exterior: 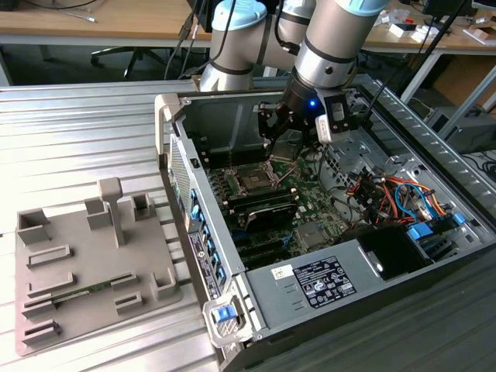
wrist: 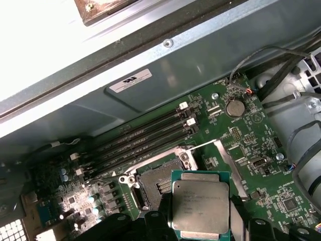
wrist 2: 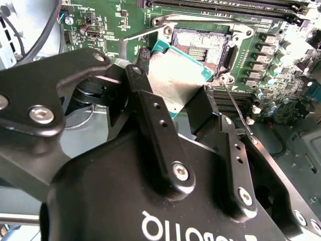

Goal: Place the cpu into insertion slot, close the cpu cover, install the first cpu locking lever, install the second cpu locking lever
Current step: 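Place the cpu into insertion slot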

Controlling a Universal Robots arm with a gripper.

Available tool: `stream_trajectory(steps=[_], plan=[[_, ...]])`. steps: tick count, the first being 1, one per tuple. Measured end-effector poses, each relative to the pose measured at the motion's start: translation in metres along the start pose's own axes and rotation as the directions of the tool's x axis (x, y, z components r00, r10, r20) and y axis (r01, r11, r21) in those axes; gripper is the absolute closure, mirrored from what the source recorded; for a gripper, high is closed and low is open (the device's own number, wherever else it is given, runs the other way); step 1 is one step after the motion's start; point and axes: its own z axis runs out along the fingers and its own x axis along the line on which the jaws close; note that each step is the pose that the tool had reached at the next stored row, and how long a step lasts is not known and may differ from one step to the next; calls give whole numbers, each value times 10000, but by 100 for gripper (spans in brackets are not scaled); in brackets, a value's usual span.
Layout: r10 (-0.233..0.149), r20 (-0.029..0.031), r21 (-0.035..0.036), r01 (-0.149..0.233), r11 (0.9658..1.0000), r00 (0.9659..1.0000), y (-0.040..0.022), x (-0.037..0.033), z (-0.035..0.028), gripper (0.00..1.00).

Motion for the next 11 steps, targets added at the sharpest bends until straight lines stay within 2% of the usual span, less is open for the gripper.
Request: stream_trajectory(steps=[11], plan=[[570, 54, 15, -570, 9984, 9984, 0, 0, 0, 46]])
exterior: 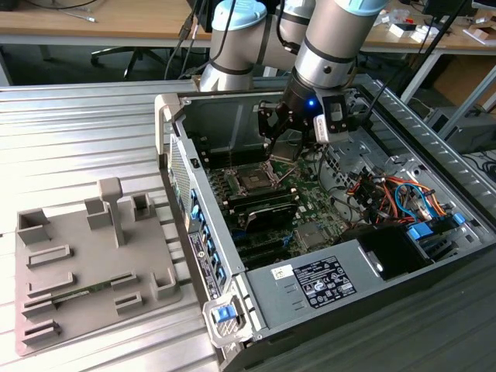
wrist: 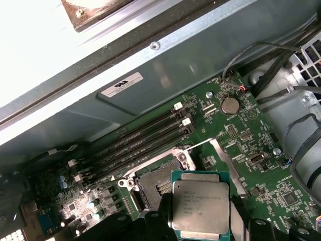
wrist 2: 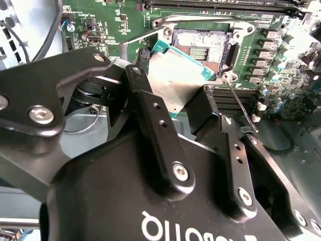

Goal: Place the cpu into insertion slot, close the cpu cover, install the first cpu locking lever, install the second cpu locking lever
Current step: 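Place the cpu into insertion slot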

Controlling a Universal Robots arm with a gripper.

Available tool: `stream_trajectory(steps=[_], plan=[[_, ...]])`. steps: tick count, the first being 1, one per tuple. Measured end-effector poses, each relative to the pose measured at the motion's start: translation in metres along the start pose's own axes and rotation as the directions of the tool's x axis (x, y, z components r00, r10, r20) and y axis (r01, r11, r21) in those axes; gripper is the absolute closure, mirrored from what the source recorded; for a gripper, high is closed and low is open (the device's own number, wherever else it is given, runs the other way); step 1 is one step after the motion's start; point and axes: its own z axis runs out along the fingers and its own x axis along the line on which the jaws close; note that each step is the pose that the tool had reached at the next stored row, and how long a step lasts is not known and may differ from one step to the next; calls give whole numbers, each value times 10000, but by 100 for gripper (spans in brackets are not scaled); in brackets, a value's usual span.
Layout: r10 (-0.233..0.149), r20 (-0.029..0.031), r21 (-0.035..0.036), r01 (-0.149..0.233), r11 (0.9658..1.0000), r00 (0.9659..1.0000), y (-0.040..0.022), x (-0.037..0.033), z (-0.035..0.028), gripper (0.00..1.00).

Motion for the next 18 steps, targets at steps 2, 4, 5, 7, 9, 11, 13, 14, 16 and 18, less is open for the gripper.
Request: stream_trajectory(steps=[2, 4, 5, 7, 9, 11, 13, 14, 16, 18], plan=[[83, 8, 2, -83, 10000, 10000, 0, 0, 0, 46], [135, 13, 4, -135, 9999, 9999, 0, 0, 0, 46], [165, 16, 5, -165, 9999, 9999, 0, 0, 0, 46], [255, 24, 7, -255, 9997, 9997, 0, 0, 0, 46], [309, 29, 8, -309, 9995, 9995, 0, 0, 0, 46], [380, 36, 9, -380, 9993, 9993, 0, 0, 0, 46], [446, 42, 11, -446, 9990, 9990, 0, 0, 0, 46], [493, 47, 12, -493, 9988, 9988, 0, 0, 0, 46], [547, 52, 13, -547, 9985, 9985, 0, 0, 0, 46], [605, 57, 14, -605, 9982, 9982, 0, 0, 0, 46]])
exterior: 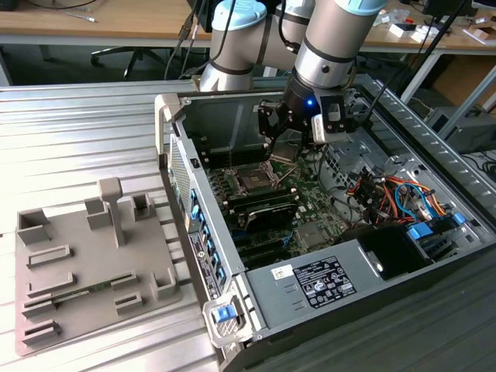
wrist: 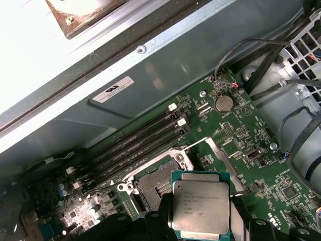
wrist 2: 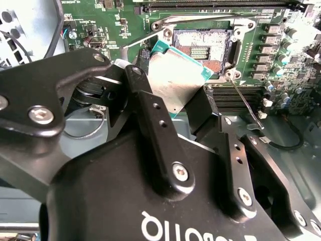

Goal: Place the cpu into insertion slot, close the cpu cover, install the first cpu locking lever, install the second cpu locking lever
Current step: 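Place the cpu into insertion slot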

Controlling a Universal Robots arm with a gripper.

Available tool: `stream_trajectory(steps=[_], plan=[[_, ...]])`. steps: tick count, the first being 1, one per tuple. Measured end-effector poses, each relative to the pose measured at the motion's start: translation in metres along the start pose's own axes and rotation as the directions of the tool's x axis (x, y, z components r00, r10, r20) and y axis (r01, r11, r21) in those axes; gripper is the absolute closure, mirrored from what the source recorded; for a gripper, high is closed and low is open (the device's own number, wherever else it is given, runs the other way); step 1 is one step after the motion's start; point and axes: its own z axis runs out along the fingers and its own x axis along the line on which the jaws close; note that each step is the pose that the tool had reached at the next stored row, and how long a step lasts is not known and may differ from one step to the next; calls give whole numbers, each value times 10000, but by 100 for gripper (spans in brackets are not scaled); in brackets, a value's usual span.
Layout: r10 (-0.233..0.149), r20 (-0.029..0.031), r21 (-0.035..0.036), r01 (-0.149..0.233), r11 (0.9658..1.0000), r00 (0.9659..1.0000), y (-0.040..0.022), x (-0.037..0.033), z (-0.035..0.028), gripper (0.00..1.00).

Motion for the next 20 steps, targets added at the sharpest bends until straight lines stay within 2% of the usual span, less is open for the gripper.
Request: stream_trajectory(steps=[20], plan=[[607, 55, 12, -607, 9982, 9981, 0, 0, 0, 46]])
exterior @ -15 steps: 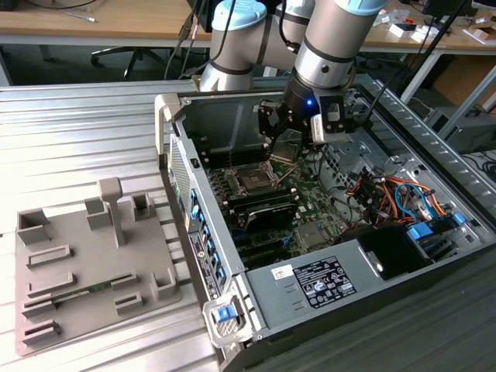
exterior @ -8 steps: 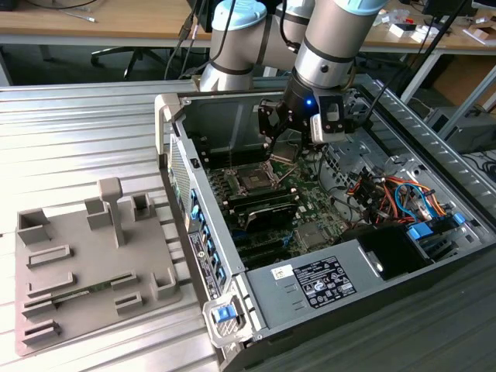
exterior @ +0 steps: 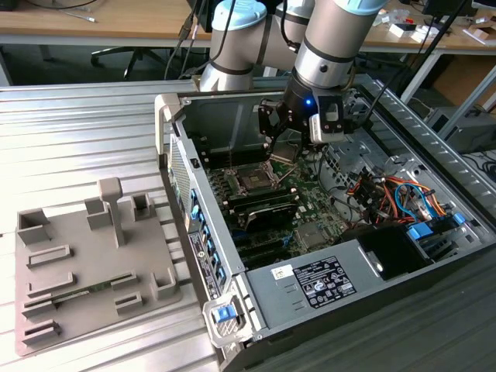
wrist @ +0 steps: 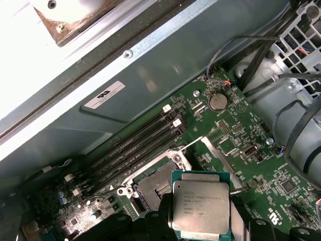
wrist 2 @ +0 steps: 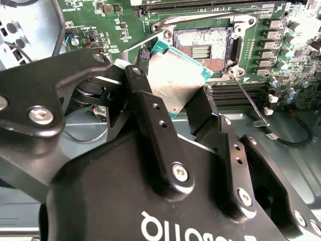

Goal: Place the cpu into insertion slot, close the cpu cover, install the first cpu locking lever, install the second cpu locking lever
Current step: 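Place the cpu into insertion slot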

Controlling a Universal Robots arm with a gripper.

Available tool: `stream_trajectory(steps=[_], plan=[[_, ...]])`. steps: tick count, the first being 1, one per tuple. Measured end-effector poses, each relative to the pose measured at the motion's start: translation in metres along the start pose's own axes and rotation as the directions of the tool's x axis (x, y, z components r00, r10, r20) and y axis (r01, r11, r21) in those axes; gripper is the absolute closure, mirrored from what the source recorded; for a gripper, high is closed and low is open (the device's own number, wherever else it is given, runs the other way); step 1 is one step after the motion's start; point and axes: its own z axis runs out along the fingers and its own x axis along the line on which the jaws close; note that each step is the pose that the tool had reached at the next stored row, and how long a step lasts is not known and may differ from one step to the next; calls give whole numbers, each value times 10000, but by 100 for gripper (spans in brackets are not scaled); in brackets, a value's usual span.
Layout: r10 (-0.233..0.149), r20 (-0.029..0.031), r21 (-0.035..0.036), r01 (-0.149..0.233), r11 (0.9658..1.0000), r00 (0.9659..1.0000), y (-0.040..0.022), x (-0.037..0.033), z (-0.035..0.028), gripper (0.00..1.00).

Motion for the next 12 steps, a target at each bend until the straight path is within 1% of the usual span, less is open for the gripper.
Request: stream_trajectory(steps=[12], plan=[[464, 40, 5, -464, 9989, 9989, 0, 0, 0, 46]])
